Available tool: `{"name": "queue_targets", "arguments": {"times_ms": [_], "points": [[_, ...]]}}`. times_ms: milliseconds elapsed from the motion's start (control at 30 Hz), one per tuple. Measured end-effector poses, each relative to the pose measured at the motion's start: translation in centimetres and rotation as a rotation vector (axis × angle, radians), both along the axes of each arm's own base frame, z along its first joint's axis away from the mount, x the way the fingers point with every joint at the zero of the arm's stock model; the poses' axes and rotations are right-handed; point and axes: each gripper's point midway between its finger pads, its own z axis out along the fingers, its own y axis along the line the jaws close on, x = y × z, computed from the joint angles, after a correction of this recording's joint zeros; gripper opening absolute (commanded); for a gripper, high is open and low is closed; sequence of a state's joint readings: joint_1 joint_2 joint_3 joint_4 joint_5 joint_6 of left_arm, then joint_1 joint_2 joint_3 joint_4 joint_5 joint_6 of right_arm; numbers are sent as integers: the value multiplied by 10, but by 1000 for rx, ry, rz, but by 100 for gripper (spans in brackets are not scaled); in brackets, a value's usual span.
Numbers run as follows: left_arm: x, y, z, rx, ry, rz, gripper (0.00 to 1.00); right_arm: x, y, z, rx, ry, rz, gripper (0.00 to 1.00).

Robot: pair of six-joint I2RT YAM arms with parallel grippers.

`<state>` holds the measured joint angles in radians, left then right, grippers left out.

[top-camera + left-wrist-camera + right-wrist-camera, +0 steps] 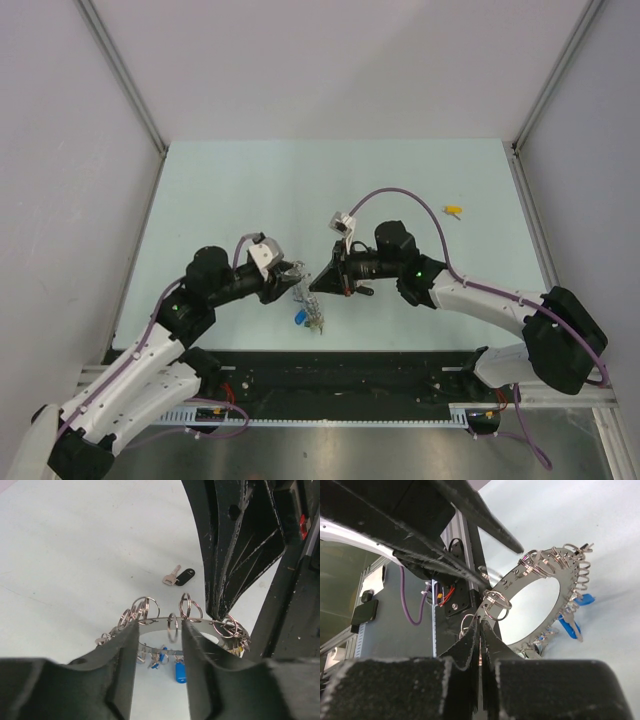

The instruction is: Put the keys on the keyring

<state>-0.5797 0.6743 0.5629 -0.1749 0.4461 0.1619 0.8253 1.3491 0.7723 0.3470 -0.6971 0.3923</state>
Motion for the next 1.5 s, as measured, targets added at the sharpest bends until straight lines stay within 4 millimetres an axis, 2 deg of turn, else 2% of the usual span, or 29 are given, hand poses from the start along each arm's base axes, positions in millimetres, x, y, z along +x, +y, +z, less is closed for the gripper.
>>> {"name": "queue_targets", "arguments": {"times_ms": [67,233,433,700,867,1100,1133,1167,1200,1267,1367,1500], "points": [[1,0,0,-6,9,10,61,0,-1,-2,-3,4,-3,0],[-2,2,8,-44,19,35,74,1,-2,-2,-4,4,-6,0],[-15,7,21,-127,85,65,75,6,-4,-2,-4,5,-18,0],[-26,4,17,-236,313,137,70,12,-2,-9,-12,6,-28,0],[-14,12,6,-245,368,254,70,25,4,-38,-60,31,-60,0],[3,19,-22,-180,428,367,73,52,13,-105,-163,87,-138,1],[5,20,-26,-169,432,384,74,57,13,-113,-176,88,-156,4],[8,23,-29,-159,435,404,74,59,12,-117,-184,89,-166,18],[9,25,-33,-148,439,419,75,64,11,-118,-191,81,-185,27],[12,28,-41,-121,448,449,76,70,9,-116,-189,52,-204,39],[16,35,-54,-78,468,501,77,80,0,-106,-219,-11,-264,49],[21,50,-62,-41,461,585,80,76,-4,-95,-273,-104,-304,59]]}}
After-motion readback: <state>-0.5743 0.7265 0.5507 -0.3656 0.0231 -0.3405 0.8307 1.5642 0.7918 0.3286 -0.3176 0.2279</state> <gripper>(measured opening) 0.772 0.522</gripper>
